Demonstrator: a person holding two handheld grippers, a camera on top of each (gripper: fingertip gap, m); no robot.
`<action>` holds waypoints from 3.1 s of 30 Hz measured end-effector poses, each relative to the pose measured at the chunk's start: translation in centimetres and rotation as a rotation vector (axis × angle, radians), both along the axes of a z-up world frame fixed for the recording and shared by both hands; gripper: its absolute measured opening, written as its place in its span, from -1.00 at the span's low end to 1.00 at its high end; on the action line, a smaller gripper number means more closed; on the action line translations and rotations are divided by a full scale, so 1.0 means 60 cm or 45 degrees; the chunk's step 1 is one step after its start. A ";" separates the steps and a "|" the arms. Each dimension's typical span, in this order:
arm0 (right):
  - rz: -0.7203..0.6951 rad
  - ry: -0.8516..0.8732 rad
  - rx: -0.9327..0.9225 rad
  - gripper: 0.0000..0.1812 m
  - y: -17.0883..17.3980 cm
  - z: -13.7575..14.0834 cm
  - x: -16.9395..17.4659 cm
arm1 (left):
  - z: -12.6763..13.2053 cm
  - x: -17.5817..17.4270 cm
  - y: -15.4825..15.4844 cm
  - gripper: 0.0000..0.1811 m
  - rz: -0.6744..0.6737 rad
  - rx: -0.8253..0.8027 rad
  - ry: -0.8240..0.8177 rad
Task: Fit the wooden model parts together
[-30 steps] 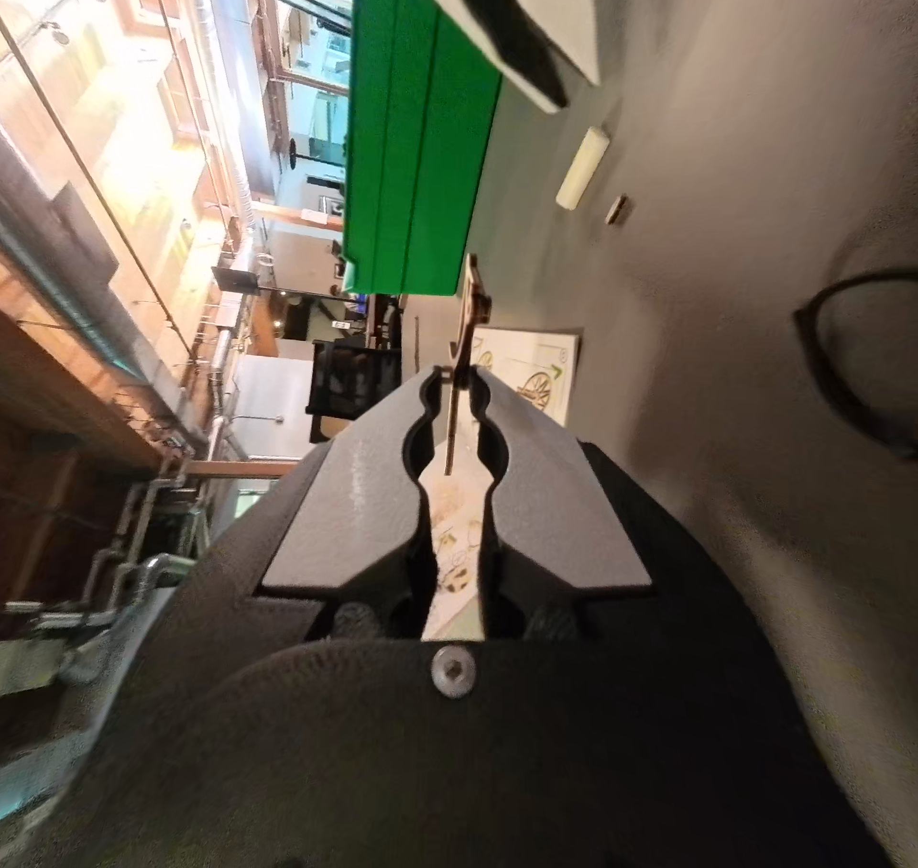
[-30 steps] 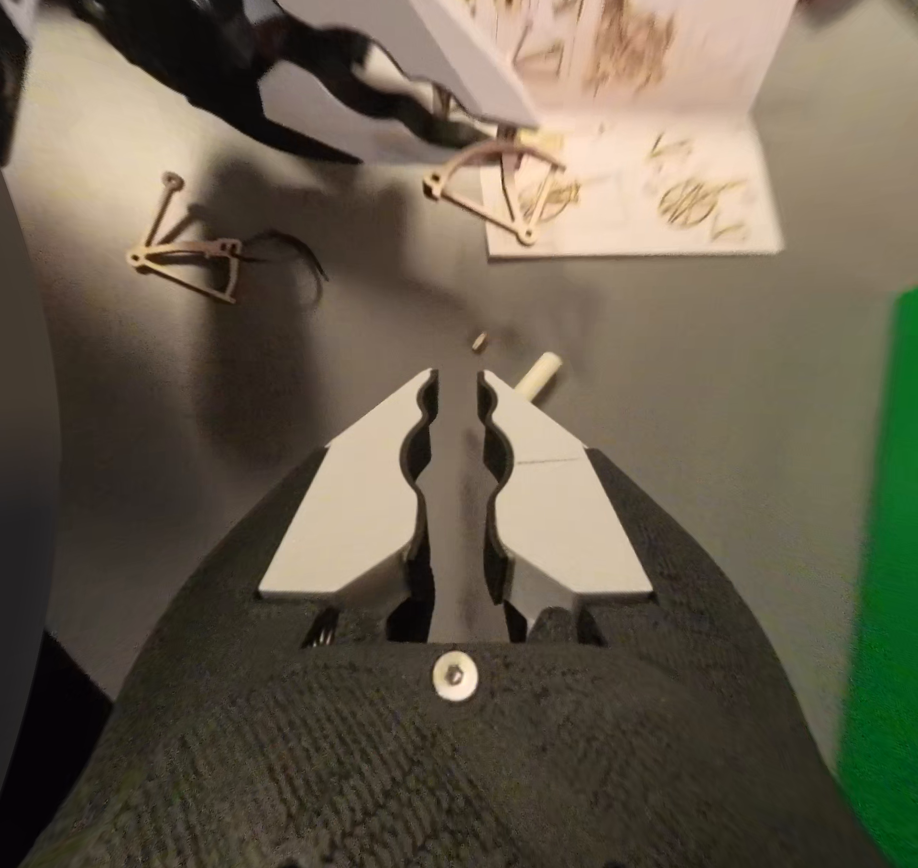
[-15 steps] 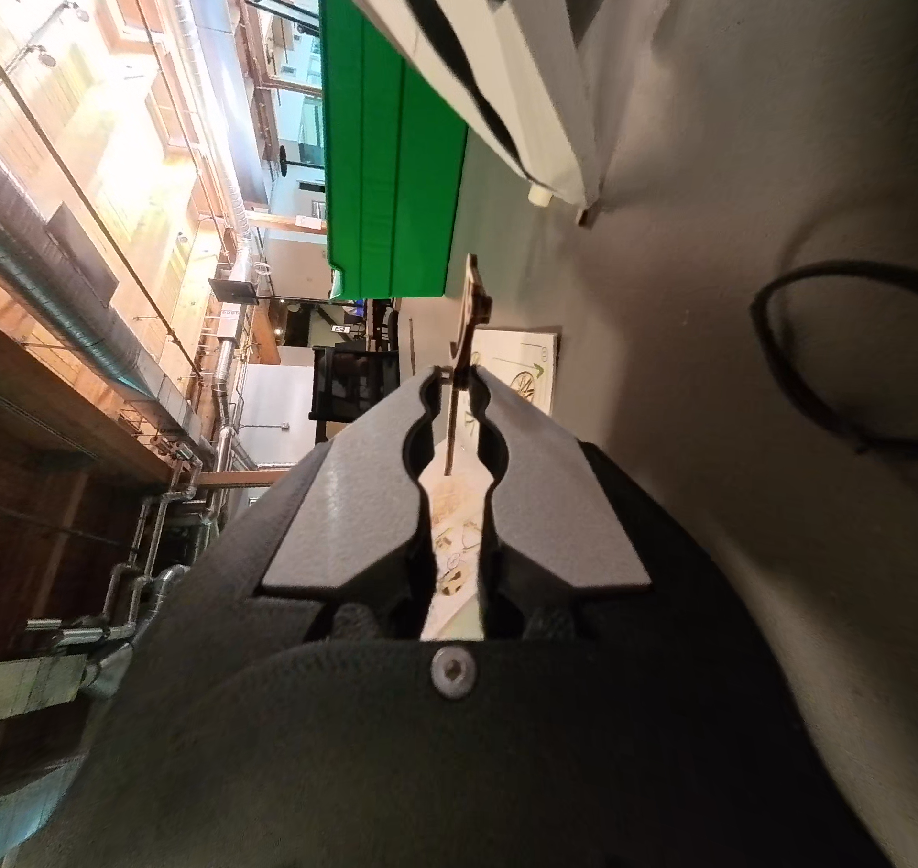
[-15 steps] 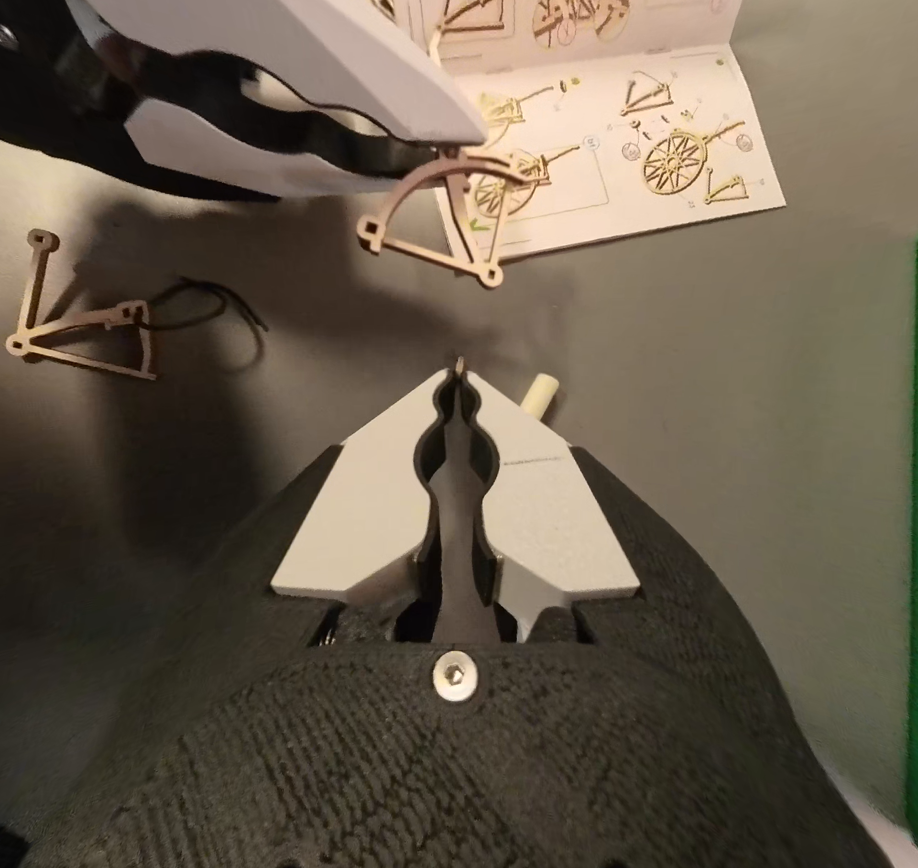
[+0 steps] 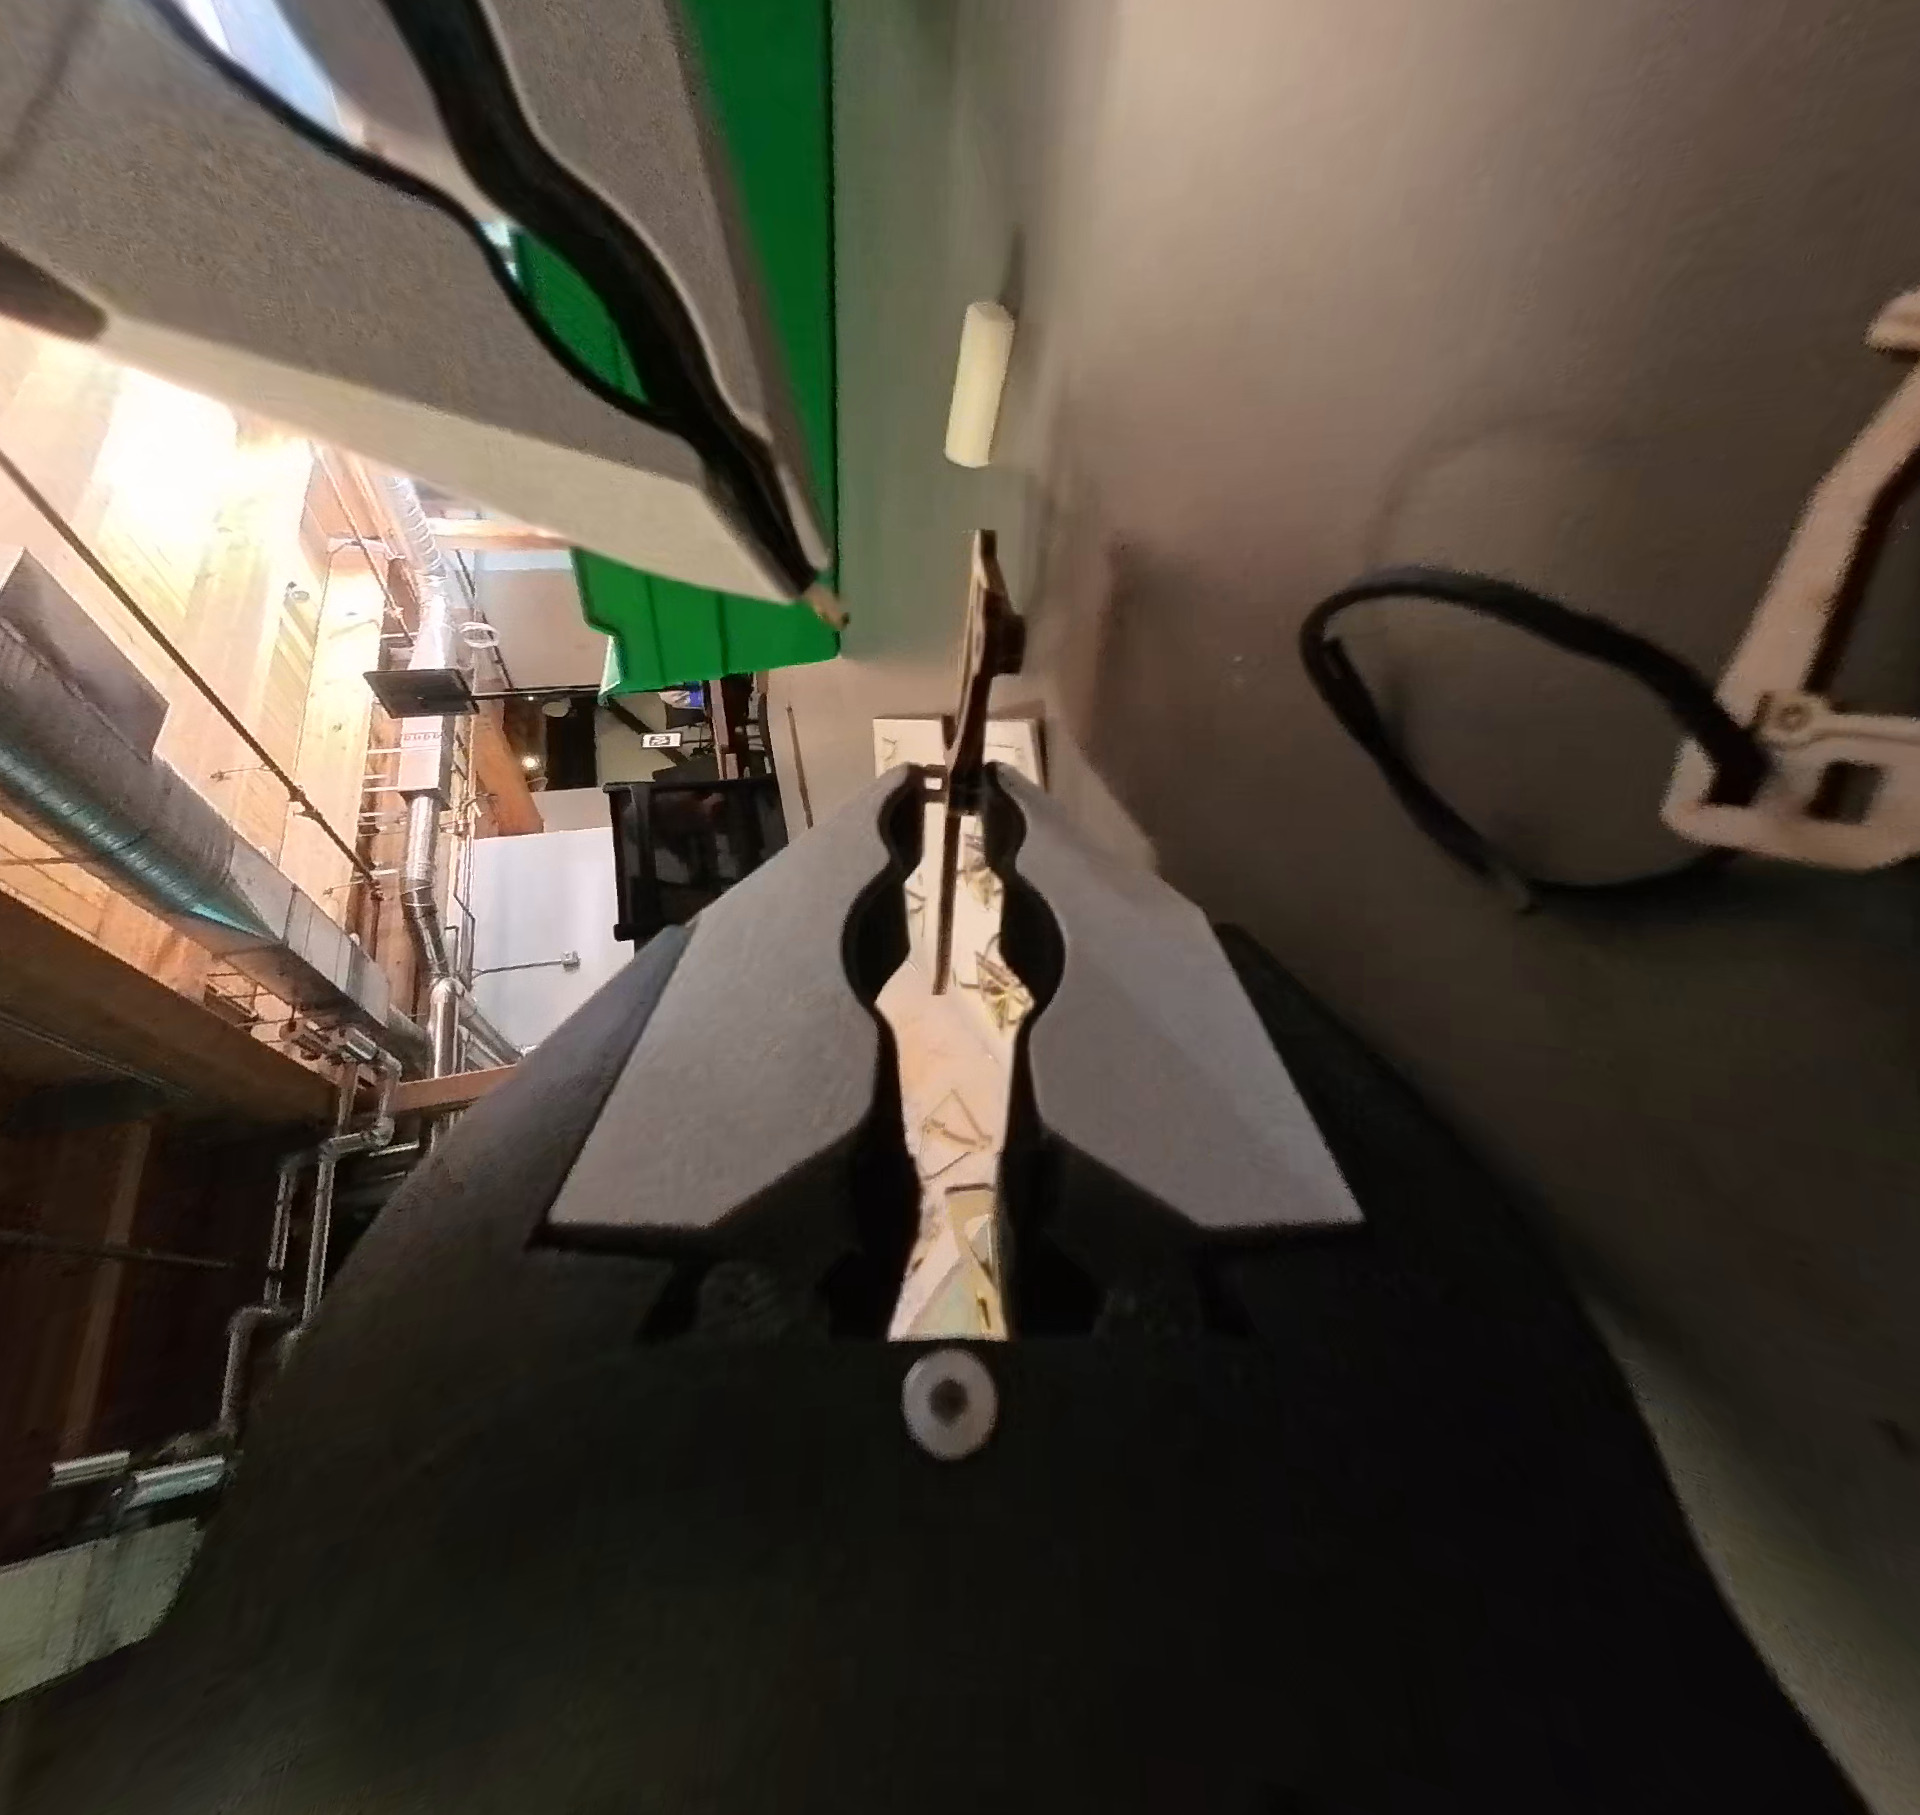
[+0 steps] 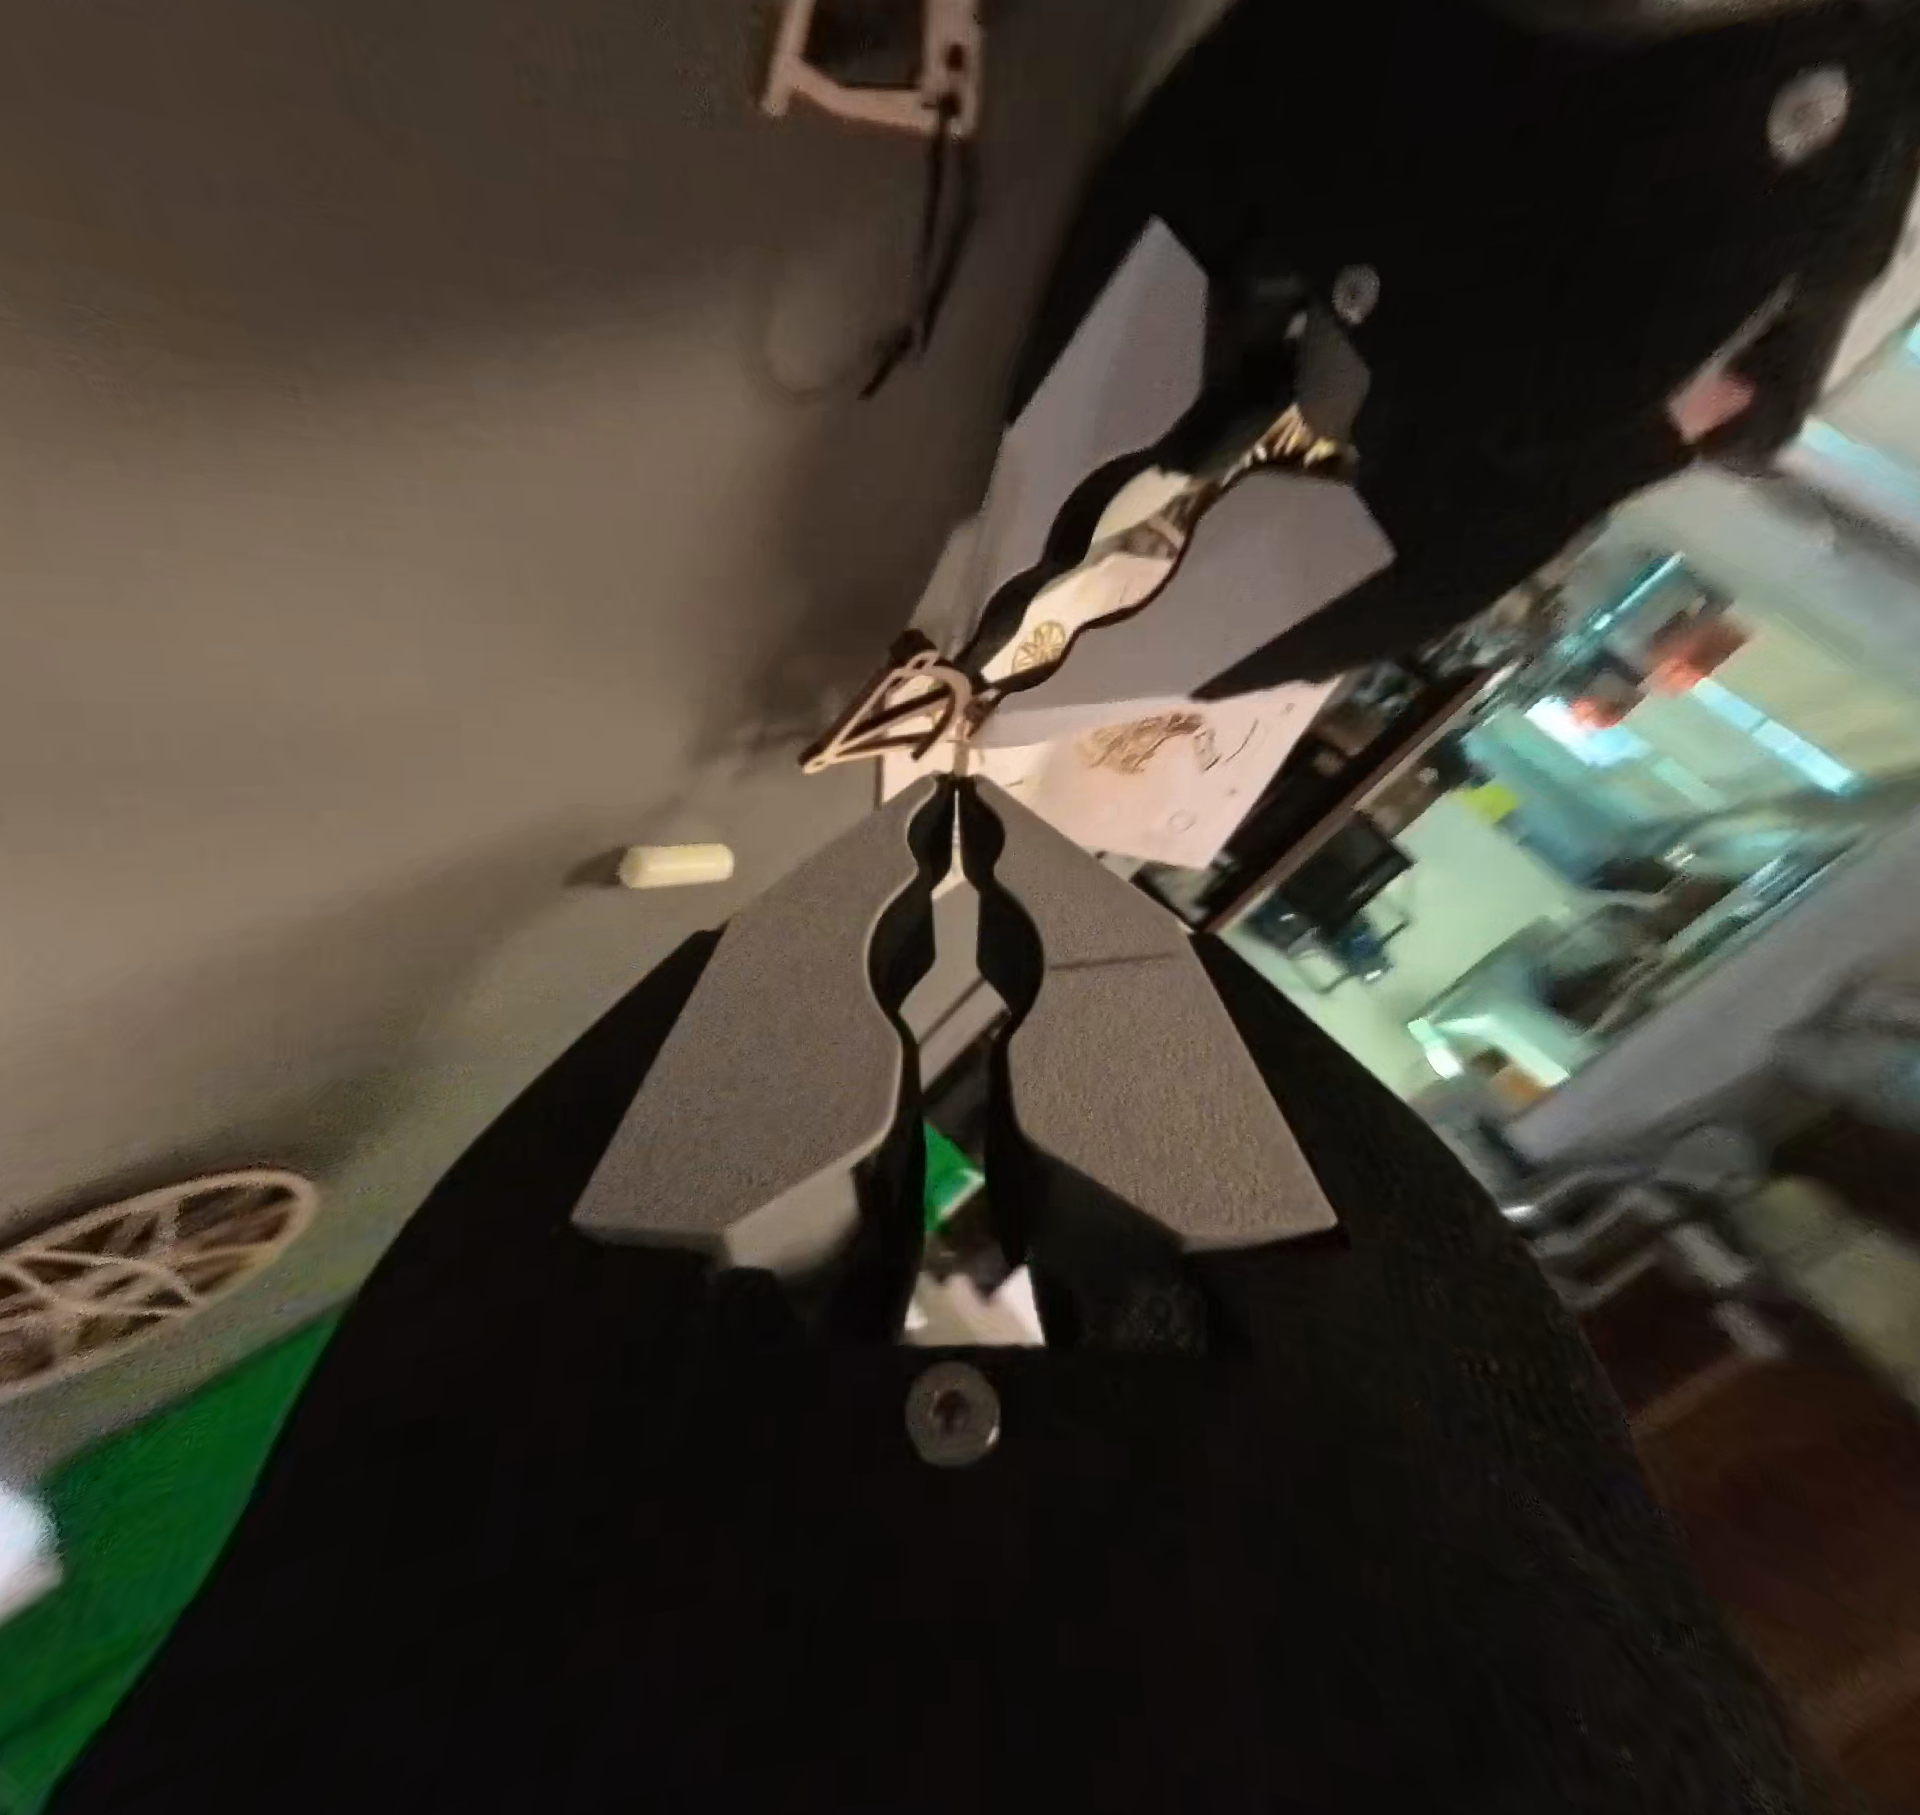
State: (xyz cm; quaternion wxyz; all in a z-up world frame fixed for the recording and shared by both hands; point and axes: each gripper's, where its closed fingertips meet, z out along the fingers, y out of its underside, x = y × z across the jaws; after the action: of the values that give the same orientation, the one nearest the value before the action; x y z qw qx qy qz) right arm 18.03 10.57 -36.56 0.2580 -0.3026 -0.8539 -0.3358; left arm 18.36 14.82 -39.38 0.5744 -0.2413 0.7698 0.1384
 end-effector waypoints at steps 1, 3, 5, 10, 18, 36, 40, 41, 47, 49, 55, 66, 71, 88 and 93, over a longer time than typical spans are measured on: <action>0.052 -0.060 0.022 -1.00 0.000 -0.001 -0.002 | -0.002 0.000 -0.001 -0.90 -0.002 -0.001 0.007; 0.149 -0.156 0.076 -1.00 0.003 -0.001 -0.006 | -0.004 0.000 -0.001 -0.89 -0.003 -0.010 0.017; 0.239 -0.252 0.116 -1.00 0.002 -0.006 -0.008 | -0.008 0.000 -0.003 -0.89 -0.006 -0.030 0.030; 0.418 -0.436 0.163 -1.00 -0.001 -0.025 -0.004 | -0.015 -0.001 -0.007 -0.90 -0.017 -0.056 0.052; 0.546 -0.527 0.155 -1.00 -0.009 -0.039 -0.007 | -0.015 0.000 -0.008 -0.90 -0.025 -0.058 0.052; 0.592 -0.587 0.146 -1.00 -0.015 -0.036 -0.008 | -0.016 0.000 -0.008 -0.90 -0.015 -0.067 0.060; 0.613 -0.630 0.142 -1.00 -0.014 -0.037 -0.008 | -0.016 -0.001 -0.008 -0.90 -0.015 -0.057 0.061; 0.616 -0.641 0.138 -1.00 -0.013 -0.038 -0.008 | -0.016 0.000 -0.008 -0.90 -0.015 -0.057 0.061; 0.655 -0.708 0.115 -1.00 -0.015 -0.040 -0.010 | -0.016 -0.001 -0.008 -0.89 -0.008 -0.060 0.062; 0.661 -0.730 0.110 -1.00 -0.014 -0.041 -0.011 | -0.015 -0.001 -0.007 -0.89 -0.005 -0.050 0.063; 0.665 -0.779 0.094 -1.00 -0.013 -0.044 -0.015 | -0.015 -0.001 -0.007 -0.90 0.015 -0.072 0.063; 0.664 -0.778 0.091 -1.00 -0.013 -0.049 -0.021 | -0.014 -0.001 -0.007 -0.89 0.022 -0.070 0.061; 0.656 -0.783 0.092 -1.00 -0.011 -0.047 -0.019 | -0.014 -0.001 -0.007 -0.90 0.015 -0.041 0.068; 0.593 -0.702 0.069 -0.83 -0.014 -0.037 -0.017 | -0.015 -0.001 -0.008 -0.90 0.010 -0.035 0.072; 0.288 -0.516 0.010 -0.58 -0.006 -0.029 0.010 | -0.016 -0.003 -0.001 -0.90 0.047 -0.069 0.063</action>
State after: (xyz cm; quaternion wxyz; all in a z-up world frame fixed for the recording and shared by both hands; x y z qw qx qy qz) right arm 18.65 10.21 -38.33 0.1185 -0.1304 -0.9155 -0.3618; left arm 18.21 14.78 -40.32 0.5460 -0.2673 0.7827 0.1340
